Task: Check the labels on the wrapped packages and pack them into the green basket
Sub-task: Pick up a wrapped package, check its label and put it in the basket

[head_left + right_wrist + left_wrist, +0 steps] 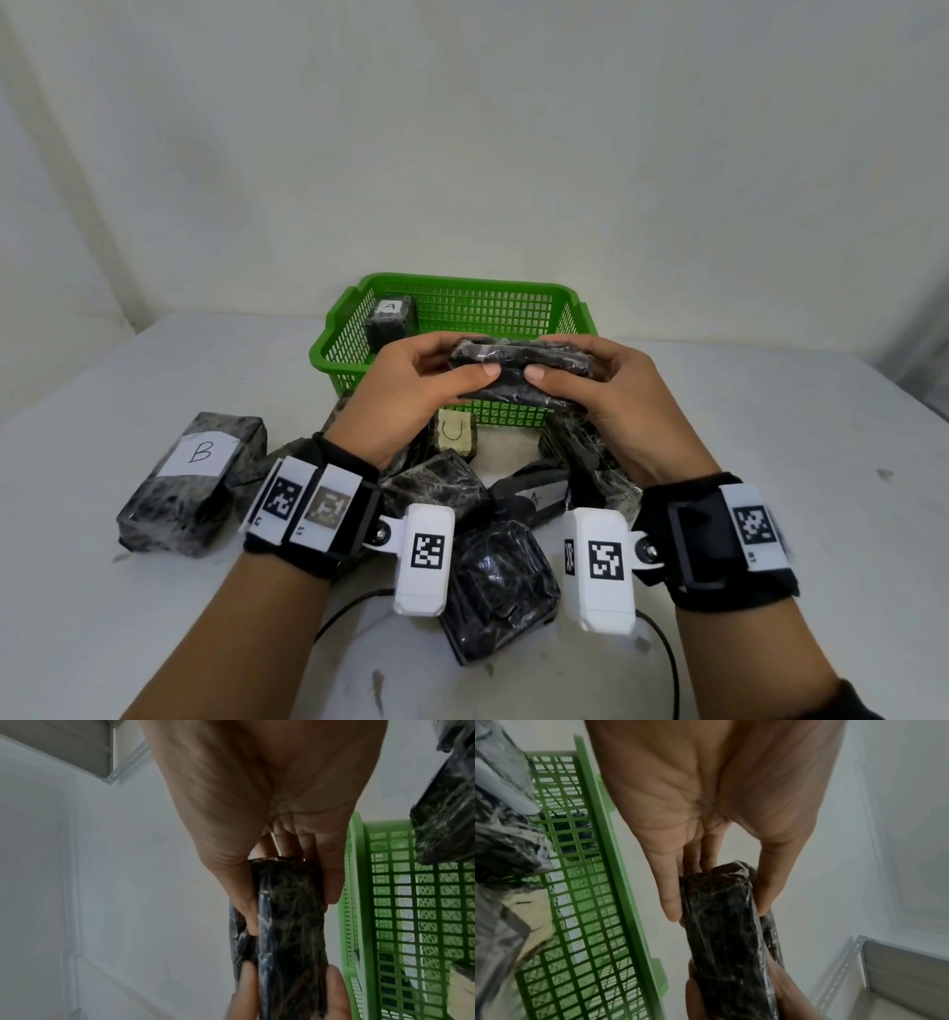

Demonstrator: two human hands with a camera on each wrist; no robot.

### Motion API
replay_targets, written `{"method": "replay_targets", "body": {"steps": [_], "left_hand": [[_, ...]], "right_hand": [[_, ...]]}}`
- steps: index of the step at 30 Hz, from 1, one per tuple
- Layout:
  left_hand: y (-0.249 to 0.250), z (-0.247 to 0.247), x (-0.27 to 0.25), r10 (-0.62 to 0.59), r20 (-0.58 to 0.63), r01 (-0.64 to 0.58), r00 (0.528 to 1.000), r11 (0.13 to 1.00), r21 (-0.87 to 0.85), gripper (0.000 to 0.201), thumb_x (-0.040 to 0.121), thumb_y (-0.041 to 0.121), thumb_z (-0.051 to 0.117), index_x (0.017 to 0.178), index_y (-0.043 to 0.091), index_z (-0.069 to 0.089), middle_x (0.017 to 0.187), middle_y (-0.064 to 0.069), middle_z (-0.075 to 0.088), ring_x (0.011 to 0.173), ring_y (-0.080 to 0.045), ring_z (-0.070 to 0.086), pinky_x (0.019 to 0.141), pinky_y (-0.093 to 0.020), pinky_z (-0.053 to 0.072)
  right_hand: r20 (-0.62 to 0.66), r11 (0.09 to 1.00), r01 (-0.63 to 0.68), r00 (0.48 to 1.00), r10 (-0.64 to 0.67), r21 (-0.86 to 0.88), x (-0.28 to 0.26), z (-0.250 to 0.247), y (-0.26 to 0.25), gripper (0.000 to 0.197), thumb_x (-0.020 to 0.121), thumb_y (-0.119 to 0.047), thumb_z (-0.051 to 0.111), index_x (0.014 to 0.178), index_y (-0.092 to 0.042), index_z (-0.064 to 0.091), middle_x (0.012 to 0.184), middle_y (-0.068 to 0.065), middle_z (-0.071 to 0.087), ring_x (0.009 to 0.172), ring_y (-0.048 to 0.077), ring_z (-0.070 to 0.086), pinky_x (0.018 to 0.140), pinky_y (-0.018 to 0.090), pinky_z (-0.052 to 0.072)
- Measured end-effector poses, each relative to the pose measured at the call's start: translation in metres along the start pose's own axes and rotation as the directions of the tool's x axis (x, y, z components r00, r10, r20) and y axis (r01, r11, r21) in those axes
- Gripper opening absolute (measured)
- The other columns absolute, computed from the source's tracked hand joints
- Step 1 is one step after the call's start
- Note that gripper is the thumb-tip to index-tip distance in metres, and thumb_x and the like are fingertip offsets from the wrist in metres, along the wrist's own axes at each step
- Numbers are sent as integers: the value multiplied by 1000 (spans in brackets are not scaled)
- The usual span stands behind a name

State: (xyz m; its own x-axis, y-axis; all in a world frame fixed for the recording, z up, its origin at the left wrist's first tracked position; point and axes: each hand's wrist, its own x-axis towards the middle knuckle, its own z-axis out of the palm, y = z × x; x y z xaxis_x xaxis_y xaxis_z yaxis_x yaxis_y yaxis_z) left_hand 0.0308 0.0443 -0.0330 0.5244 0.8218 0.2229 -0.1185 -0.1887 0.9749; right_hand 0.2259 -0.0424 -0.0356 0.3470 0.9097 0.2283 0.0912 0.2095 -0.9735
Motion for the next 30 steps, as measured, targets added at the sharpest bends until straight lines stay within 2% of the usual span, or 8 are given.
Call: {"method": "replay_targets", "body": {"steps": [3,6,8,11,17,23,26,30], "left_hand": [[1,0,0,29,-41,-28,999,1000,7,28,79,7,79,106,14,74,96,-1,78,87,-12,73,74,-18,54],[2,-5,1,-8,-50,4,999,997,-83,42,68,19,86,108,15,74,108,-7,76,106,-26,71,96,-39,53],[3,-5,0,-32,-6,31,999,994,-103,48,63,20,87,109,15,73,112,-9,75,110,-27,70,101,-42,50],[2,-4,0,-4,1,4,1000,999,-39,38,71,4,84,106,17,74,107,-6,77,103,-22,72,101,-41,52],[6,1,-5,37,48,-38,998,999,13,45,73,1,81,115,11,70,109,-3,76,103,-15,72,91,-24,56],[6,-4,-3,139,-3,-139,990,990,37,56,67,-10,82,117,11,69,112,-5,75,108,-17,71,89,-26,57],[7,-4,-4,140,62,-143,988,989,42,62,65,-14,82,121,6,66,117,-8,73,113,-20,68,94,-28,56],[10,-2,-7,82,157,-88,984,996,31,68,68,-10,82,130,9,61,122,-7,71,113,-20,69,94,-28,55]], "right_hand": [[52,1000,-5,999,5,-1,0,-3,-1,62,70,-13,91,128,-20,70,119,5,78,109,19,76,98,34,59],[79,1000,-22,997,22,3,1,-6,1,73,63,-18,97,130,-22,69,124,3,76,114,18,74,109,43,53],[67,1000,-16,998,16,-3,2,-8,3,71,62,-16,97,128,-20,69,123,2,77,114,19,74,112,47,51],[41,1000,-5,999,6,-14,1,-6,2,63,66,-14,95,124,-21,71,120,2,78,113,20,74,110,47,53],[25,998,48,999,-47,-32,-2,-3,-3,52,76,-4,88,124,-16,72,118,4,78,110,17,75,103,37,58],[157,998,-55,986,59,-32,0,-8,2,96,57,-33,100,142,-18,59,132,4,72,115,21,74,98,39,59],[155,972,-168,978,142,166,1,-6,-2,78,70,-31,86,139,-5,59,130,16,72,112,30,74,86,39,64],[114,981,-136,986,120,137,1,-6,1,47,86,-15,79,130,-3,67,124,16,75,114,33,74,97,47,59]]}}
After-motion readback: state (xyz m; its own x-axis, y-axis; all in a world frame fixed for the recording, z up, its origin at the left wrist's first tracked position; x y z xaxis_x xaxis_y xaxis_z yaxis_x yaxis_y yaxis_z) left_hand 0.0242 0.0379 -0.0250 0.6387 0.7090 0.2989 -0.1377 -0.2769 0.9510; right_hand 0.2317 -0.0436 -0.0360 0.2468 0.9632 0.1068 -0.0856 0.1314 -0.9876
